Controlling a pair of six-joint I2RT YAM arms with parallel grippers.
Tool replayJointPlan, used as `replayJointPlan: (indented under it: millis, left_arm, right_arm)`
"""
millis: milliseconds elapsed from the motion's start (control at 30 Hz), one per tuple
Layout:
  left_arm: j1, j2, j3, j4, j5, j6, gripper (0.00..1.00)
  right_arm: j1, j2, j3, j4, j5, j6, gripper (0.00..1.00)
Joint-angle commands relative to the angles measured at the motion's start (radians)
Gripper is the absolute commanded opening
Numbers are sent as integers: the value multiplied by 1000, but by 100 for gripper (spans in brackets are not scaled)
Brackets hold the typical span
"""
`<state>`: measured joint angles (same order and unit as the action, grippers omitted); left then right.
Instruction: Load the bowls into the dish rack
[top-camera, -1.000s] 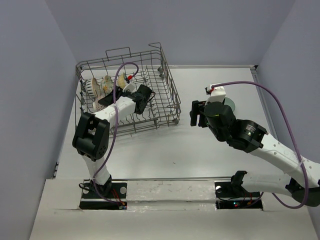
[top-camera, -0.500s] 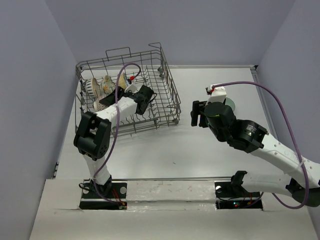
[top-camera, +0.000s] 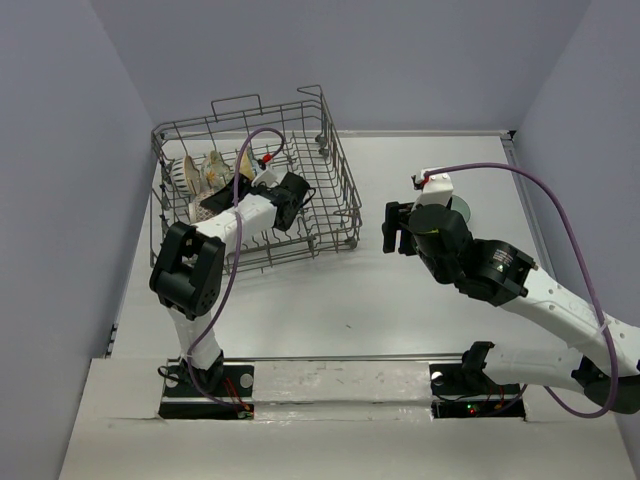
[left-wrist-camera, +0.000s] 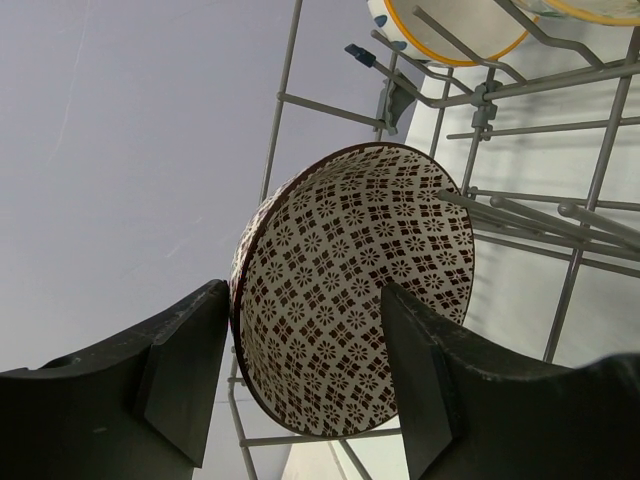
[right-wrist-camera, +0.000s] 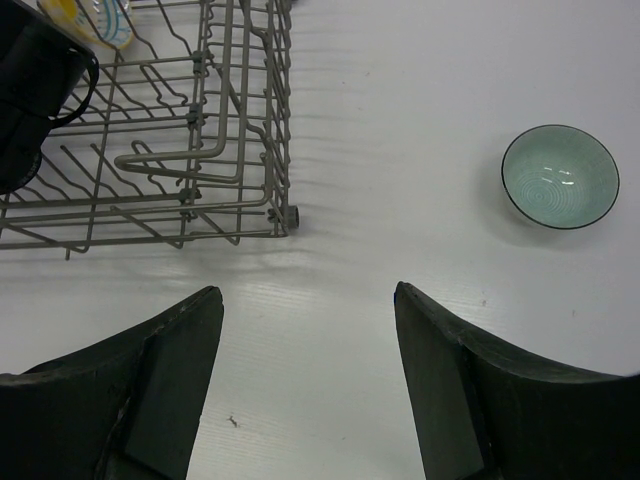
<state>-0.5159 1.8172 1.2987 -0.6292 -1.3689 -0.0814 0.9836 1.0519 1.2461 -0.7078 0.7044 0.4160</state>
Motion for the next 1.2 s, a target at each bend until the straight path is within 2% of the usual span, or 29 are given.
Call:
replayJointPlan:
  millis: [0,1167]
  left_arm:
    - [-3,5,11,-4,36,-18,70]
    - [-7,37,2,-30,140,-41,72]
  right_arm:
    - [7,-24,7,7,33,10,75]
    - [7,-33,9,-10,43,17,75]
